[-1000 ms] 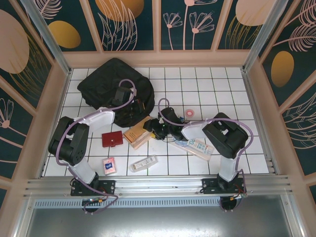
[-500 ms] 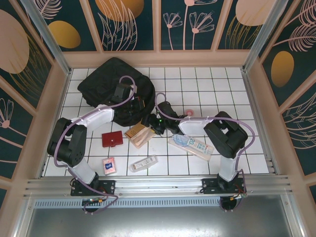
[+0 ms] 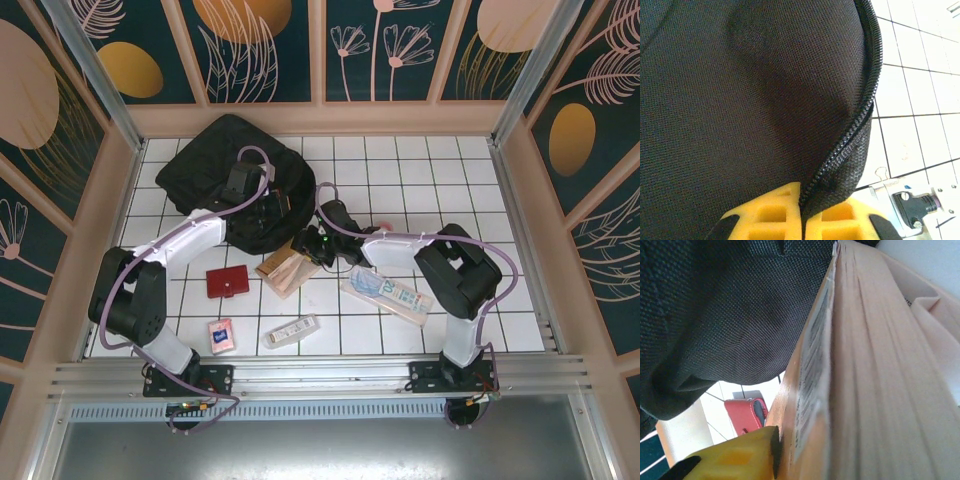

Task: Pack the student bag

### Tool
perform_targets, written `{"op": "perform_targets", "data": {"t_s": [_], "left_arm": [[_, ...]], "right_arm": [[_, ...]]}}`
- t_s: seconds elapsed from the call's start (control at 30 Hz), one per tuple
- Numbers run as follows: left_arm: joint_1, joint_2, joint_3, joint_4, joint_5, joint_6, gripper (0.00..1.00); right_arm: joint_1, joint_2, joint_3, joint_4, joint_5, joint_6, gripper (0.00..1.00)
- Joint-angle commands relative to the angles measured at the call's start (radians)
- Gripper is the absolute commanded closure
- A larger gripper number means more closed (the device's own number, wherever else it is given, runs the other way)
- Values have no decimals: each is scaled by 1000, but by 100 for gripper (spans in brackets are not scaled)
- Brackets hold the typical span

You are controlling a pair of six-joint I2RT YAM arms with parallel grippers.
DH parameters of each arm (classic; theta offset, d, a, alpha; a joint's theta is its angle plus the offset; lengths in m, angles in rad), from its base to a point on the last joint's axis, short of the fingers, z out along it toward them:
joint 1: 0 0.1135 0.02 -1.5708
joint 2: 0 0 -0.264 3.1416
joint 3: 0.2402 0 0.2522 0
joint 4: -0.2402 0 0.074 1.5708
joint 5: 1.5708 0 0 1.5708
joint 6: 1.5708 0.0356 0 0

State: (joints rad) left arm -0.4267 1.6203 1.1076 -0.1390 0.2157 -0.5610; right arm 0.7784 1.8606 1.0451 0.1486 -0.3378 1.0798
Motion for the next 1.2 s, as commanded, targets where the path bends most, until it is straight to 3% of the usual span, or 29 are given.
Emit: {"op": "perform_targets", "data": {"t_s": [0.0,0.47,0.73,0.87,1.17], "left_arm": [[-21,-31,20,-28,30,20,100],[60,-127,160,-140,-88,79,100],[72,-109,310,-221,-103,125,100],[73,-93,382,-237,-36,119,100],[73,-50,558,-282,17,127,100]], "right_arm": [[-10,-41,19,22,30,-3,77],[7,-326,3,-174,77,-57,80],[-5,-491,105,-328,154,-147,79],[-41,-454,195,-324,144,-188,78],[-156,-167,388,-279,55,-239,78]]}}
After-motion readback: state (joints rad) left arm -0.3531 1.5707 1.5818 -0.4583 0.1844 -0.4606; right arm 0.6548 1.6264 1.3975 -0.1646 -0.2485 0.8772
